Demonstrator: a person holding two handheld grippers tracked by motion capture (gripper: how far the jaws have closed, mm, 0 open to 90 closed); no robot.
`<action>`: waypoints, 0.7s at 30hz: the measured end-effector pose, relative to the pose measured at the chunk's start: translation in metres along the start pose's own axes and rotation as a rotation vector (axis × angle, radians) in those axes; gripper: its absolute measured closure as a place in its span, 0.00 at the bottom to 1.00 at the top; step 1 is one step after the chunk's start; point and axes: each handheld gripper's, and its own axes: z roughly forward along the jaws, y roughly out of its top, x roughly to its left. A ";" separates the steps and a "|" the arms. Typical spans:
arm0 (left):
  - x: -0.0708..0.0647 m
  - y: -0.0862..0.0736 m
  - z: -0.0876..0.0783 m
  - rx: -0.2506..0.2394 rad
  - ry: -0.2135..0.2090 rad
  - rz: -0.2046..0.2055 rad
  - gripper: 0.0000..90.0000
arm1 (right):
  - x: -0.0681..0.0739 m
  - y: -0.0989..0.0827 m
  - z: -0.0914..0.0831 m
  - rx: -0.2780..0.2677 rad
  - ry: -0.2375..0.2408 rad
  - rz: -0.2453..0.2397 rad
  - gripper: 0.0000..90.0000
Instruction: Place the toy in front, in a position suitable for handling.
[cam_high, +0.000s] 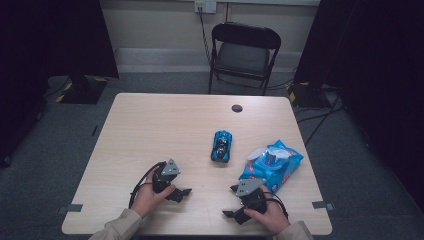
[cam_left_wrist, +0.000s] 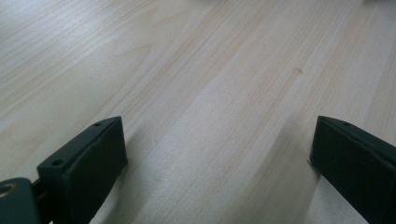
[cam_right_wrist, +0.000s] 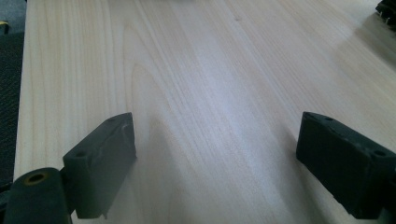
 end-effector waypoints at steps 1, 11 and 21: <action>0.000 0.000 0.000 0.001 0.001 -0.002 0.03 | 0.000 0.000 0.000 0.000 0.000 -0.001 0.12; 0.000 0.001 0.000 0.008 -0.004 0.003 0.01 | 0.002 0.000 -0.003 0.001 -0.010 0.021 0.19; -0.001 0.001 0.001 0.009 -0.006 0.001 0.00 | 0.014 0.008 -0.051 -0.052 -0.080 0.068 0.20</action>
